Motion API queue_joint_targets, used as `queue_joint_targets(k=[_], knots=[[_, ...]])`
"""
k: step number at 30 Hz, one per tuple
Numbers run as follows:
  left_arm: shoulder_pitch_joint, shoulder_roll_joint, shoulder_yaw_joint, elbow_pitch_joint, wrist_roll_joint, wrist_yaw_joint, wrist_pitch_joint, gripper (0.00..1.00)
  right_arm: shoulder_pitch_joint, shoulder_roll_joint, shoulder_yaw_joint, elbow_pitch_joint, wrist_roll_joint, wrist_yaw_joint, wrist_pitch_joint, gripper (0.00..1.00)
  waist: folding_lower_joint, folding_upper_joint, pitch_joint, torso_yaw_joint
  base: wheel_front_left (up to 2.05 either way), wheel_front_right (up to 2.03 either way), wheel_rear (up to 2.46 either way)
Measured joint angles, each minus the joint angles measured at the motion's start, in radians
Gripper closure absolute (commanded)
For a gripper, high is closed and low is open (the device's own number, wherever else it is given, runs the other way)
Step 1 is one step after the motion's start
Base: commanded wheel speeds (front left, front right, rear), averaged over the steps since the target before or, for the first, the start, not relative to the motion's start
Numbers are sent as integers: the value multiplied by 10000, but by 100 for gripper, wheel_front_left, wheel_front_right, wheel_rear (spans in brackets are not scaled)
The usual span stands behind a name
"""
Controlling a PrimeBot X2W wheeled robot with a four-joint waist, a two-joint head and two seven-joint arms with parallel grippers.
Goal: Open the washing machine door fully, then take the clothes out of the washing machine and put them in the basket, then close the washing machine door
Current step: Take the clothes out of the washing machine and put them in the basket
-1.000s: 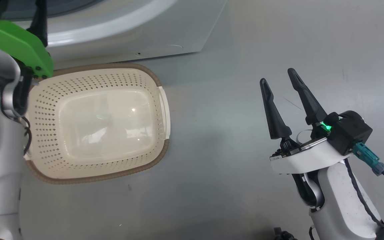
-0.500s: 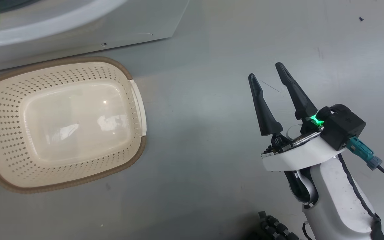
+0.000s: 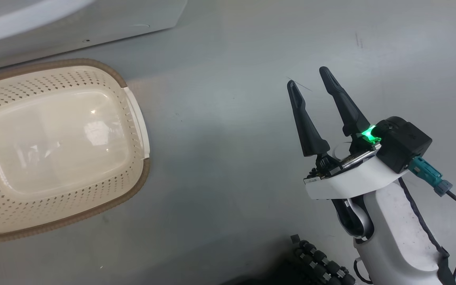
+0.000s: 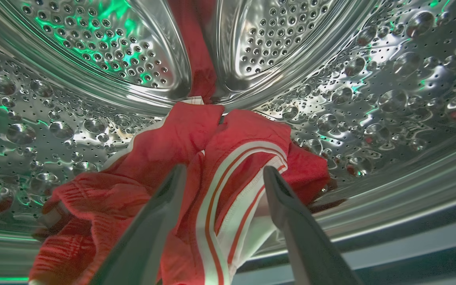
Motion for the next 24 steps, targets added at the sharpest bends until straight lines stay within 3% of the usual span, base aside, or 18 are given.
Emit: queue_joint_targets(k=[24], knots=[[-851, 481, -426, 1442, 282, -19, 1778, 0, -381, 12, 15, -144, 196, -13, 0, 0, 0, 0, 610, -349, 0, 0, 0]])
